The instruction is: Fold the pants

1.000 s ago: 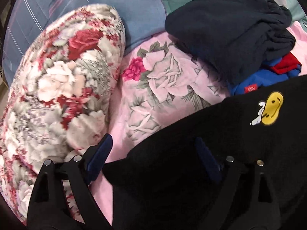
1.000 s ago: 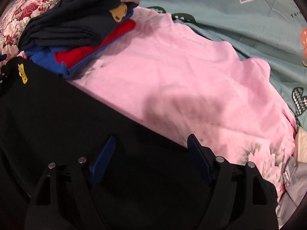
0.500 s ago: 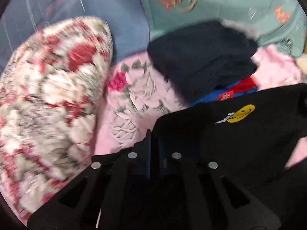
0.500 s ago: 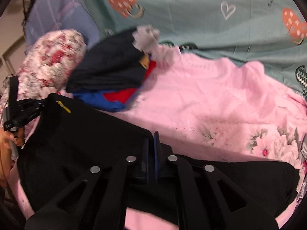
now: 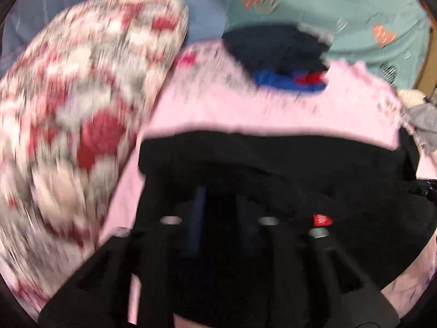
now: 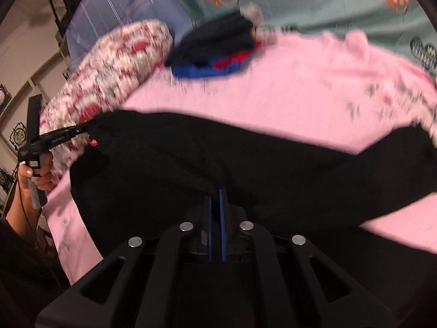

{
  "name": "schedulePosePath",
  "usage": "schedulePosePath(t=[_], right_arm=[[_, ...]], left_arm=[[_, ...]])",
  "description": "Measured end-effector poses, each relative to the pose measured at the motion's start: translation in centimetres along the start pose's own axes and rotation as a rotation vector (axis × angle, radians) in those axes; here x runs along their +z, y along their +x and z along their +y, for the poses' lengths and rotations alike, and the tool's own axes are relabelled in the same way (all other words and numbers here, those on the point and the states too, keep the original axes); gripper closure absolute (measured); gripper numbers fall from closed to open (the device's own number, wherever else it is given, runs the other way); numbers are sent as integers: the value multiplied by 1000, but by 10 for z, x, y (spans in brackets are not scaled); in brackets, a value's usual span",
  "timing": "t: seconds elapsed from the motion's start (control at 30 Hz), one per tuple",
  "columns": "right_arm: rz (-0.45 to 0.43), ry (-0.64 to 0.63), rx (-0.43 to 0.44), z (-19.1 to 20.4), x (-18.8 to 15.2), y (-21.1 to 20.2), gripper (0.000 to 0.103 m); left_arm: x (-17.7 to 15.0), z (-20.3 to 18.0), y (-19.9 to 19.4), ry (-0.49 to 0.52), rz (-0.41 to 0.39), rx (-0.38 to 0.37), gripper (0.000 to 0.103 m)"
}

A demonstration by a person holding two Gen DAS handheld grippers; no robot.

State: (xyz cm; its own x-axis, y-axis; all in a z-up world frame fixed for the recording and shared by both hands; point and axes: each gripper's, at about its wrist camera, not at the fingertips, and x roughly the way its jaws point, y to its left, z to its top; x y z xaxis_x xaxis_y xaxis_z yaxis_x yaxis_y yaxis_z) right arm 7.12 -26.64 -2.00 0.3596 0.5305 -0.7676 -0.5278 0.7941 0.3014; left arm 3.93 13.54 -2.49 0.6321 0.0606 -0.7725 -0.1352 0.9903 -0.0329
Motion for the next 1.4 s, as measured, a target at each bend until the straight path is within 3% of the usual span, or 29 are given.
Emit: schedulePosePath(t=[0.03,0.1,0.17,0.3,0.43,0.57,0.67,0.77,0.87,0.93,1.1,1.17,1.33,1.4], right_arm=[[38,24,-3,-5,-5,13,94],[94,80,-13,-12,-13,27,80],[78,123,13,-14,-13,24,70],[-13,119,19,-7,-8,-1,59],[-80,129,10,-9,-4,-18,57],[-112,119,-7,-11,-5,-27,57],[-120,114,-26,-13,-7,-29,57],[-125,119,-39,-18,-10,-31,57],[-134,130,-55,-24,-13,-33,42],[-139,127,-80,-26,-13,-33,42],[-129,182,-81,-37,-11,-30,42],[-134,237,-86,-44,-11,-30,41],[-84,334,-151,-54,-7,-14,41],[-58,347,-177,-54,-3,-7,41]], left_arm=[[-8,3,5,-14,33,1,53],[-16,11,6,-56,63,-15,46],[-18,20,2,-103,81,-44,30],[-12,35,-16,-191,66,-64,24],[-1,35,-17,-249,103,-119,23],[8,33,5,-334,168,-157,28],[10,29,25,-378,231,-190,40],[8,29,38,-409,257,-202,42],[6,32,51,-437,286,-177,42],[7,34,56,-455,296,-174,42],[18,38,62,-507,271,-171,44],[18,38,64,-518,257,-156,60],[16,28,58,-459,224,-99,76],[19,25,52,-427,209,-94,77]])
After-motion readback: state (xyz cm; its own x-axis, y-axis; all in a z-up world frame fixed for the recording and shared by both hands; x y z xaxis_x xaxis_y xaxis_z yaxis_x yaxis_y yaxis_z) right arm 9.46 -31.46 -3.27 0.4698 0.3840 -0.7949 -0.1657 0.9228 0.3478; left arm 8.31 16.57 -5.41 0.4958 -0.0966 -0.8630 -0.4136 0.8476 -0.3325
